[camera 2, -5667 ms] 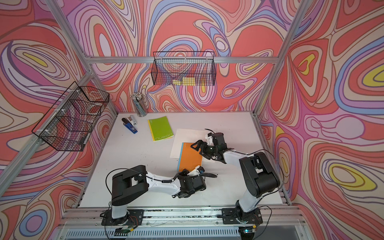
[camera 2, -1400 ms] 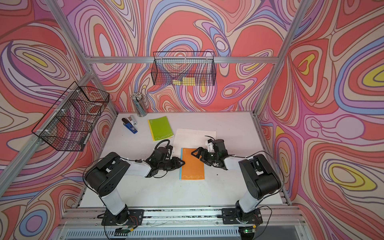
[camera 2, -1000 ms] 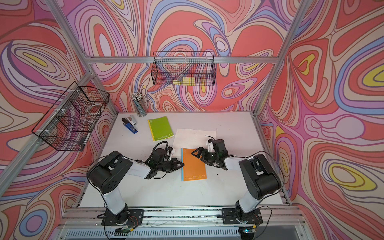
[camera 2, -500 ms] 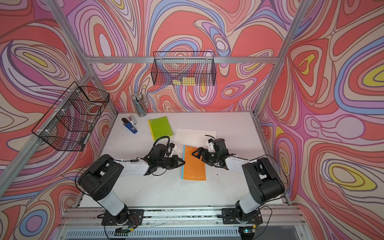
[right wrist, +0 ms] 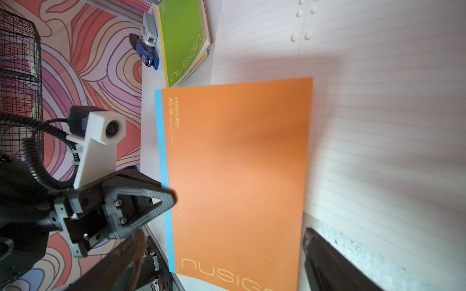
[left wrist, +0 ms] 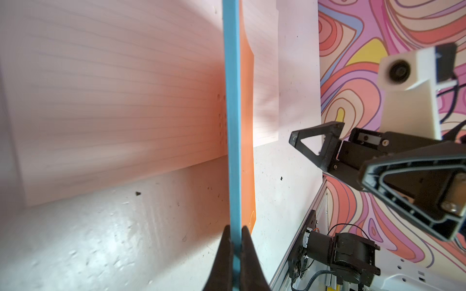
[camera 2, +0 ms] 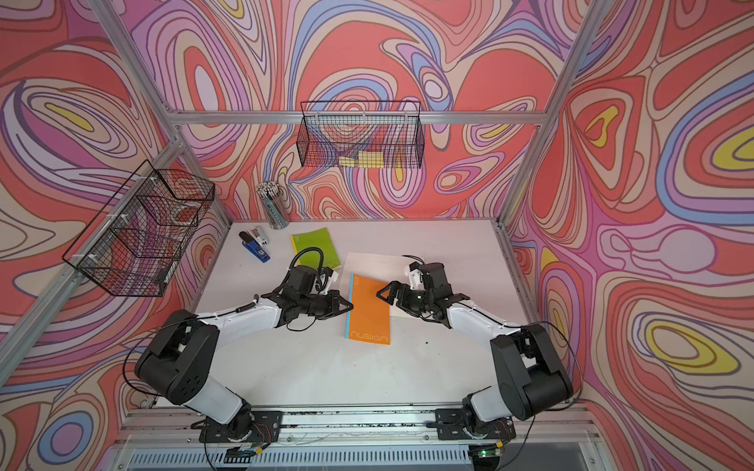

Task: Close the notebook
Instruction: Pick up the notebook at the notebook, then place the notebook at the notebook.

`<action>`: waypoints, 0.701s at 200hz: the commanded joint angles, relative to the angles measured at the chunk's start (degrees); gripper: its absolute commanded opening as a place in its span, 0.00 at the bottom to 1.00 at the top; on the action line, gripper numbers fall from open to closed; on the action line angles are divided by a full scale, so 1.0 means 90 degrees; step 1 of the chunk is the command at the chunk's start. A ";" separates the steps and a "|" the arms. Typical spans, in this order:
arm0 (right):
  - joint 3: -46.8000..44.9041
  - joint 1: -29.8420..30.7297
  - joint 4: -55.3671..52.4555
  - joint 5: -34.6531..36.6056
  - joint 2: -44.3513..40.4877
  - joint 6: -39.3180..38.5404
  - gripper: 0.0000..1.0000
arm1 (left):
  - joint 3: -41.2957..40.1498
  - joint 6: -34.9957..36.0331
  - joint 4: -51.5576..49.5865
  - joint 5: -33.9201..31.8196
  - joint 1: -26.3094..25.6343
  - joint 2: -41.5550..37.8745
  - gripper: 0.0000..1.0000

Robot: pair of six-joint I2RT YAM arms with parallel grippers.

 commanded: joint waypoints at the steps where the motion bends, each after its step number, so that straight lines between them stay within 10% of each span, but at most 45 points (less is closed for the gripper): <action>1: 0.0096 0.0025 -0.0159 0.0078 -0.0096 -0.0131 0.98 | 0.0233 0.0144 -0.0067 0.0422 0.0416 -0.0372 0.00; 140: 0.0031 0.0014 -0.0227 0.0096 -0.0219 -0.0167 0.98 | 0.3762 0.0796 -0.2001 0.0851 0.2463 0.1399 0.00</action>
